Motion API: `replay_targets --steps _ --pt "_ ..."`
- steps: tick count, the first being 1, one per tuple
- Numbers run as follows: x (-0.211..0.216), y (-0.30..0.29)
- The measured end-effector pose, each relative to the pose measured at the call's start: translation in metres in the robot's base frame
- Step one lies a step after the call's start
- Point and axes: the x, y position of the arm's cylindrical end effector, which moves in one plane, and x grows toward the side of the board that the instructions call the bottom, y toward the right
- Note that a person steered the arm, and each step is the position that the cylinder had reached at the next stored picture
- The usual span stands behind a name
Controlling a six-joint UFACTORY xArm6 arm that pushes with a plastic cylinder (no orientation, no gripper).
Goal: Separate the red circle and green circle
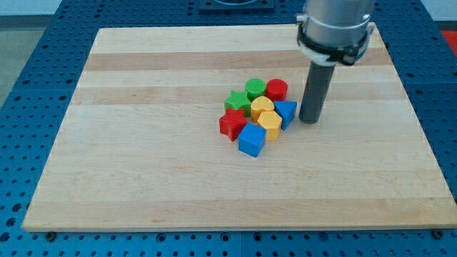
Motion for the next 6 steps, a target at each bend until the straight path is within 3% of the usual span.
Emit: replay_targets --steps 6 --pt "-0.018 -0.062"
